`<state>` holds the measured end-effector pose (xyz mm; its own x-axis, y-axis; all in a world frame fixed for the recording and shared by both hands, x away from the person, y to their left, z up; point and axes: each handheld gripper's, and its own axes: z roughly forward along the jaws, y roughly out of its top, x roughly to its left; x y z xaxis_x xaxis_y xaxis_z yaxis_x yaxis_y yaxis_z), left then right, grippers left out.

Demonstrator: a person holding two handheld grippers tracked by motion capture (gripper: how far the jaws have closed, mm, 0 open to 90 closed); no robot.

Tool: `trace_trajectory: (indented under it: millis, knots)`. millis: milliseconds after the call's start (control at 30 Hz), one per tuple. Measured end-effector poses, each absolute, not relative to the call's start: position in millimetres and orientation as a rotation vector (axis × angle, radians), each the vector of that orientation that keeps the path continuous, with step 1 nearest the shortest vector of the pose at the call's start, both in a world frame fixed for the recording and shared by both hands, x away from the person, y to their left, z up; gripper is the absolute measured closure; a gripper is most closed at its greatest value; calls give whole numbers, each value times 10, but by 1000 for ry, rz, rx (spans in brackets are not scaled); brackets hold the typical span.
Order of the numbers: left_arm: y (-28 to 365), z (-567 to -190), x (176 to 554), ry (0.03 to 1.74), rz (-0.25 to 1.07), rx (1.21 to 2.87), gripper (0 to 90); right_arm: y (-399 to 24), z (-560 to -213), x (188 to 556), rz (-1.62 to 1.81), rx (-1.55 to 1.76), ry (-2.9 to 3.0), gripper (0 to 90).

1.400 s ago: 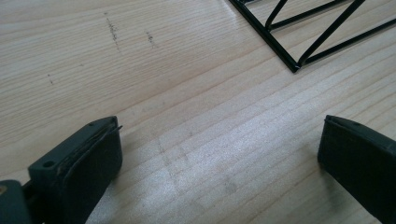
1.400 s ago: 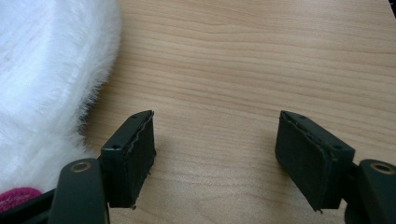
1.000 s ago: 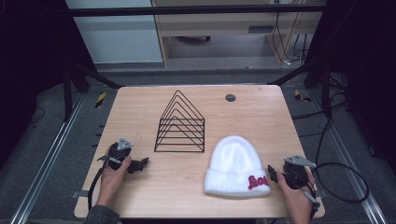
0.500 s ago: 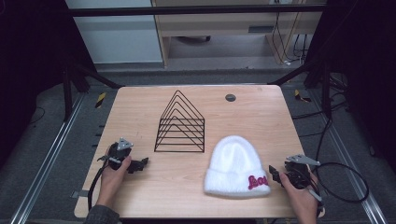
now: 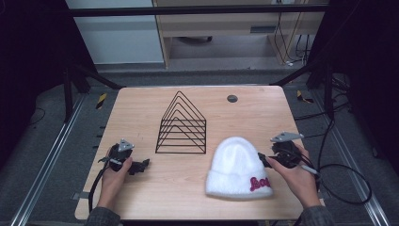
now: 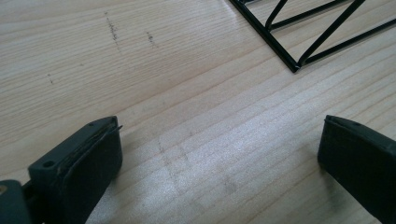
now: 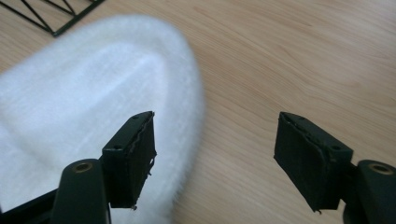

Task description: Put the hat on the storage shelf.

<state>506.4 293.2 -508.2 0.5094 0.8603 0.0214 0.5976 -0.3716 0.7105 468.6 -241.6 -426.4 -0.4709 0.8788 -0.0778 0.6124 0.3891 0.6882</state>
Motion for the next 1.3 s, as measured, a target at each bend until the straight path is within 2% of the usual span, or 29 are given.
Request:
trace_trajectory:
  millis: [100, 233, 467, 667, 1300]
  knots:
    - [2931, -5081, 5064, 1188, 521, 2102, 0, -2277, -4254, 4869, 785, 1257, 2288, 256]
    - [2933, -5081, 5065, 1186, 521, 2104, 0, -2175, -4274, 5091, 732, 1262, 2340, 256]
    - [2934, -5080, 5065, 1185, 522, 2105, 0, -2094, -4248, 5358, 671, 1228, 2409, 366]
    - [2931, -5082, 5065, 1187, 521, 2101, 0, -2035, -4274, 5470, 693, 1228, 2458, 433]
    - [2931, -5082, 5064, 1187, 521, 2101, 0, -1878, -4563, 5679, 677, 1346, 2498, 442]
